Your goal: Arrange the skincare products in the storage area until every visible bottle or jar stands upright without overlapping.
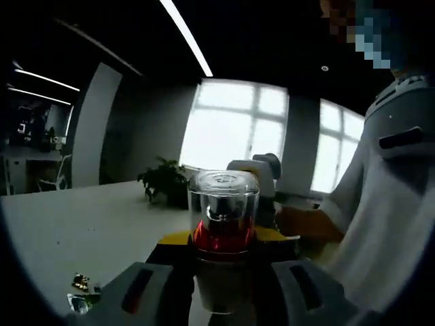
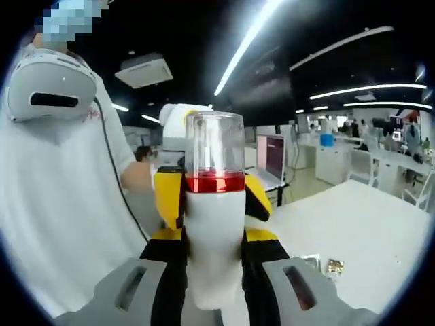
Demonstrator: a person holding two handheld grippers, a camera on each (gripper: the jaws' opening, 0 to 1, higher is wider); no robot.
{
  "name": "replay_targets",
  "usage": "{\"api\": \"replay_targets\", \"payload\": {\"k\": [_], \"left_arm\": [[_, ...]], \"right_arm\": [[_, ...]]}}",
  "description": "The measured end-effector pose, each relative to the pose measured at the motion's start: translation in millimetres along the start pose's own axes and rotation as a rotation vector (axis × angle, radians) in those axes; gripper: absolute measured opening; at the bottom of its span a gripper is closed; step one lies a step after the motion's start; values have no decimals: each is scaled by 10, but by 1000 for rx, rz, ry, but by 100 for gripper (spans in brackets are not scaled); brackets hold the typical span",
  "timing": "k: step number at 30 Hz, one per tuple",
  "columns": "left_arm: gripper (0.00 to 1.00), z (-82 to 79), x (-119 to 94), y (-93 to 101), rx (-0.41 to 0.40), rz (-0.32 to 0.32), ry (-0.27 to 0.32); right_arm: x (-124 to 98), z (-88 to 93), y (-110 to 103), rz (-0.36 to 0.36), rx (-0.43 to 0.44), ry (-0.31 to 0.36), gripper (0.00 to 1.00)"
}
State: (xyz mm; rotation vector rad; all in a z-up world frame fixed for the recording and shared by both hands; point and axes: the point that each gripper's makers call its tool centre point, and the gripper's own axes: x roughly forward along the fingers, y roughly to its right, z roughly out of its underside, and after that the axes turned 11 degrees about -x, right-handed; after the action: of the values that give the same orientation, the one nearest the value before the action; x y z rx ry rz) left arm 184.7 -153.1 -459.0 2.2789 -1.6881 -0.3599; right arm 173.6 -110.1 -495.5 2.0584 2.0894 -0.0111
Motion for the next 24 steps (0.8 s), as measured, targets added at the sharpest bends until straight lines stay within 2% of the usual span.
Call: {"api": "replay_targets", "payload": {"k": [3,8,13,24], "left_arm": [[26,58,21,-6,73,-7,-62],[26,142,104,-2,114,-12,-102],[26,394,174,-80,139,-32,-190],[26,764,347,-257,102,-39,-253]], "right_arm": [[4,43,14,30,-57,-13,29],[-4,162,15,71,-84,-35,29],[-20,451,8,100,-130,-123,29],[-70,867,0,121,-80,-178,29]]}}
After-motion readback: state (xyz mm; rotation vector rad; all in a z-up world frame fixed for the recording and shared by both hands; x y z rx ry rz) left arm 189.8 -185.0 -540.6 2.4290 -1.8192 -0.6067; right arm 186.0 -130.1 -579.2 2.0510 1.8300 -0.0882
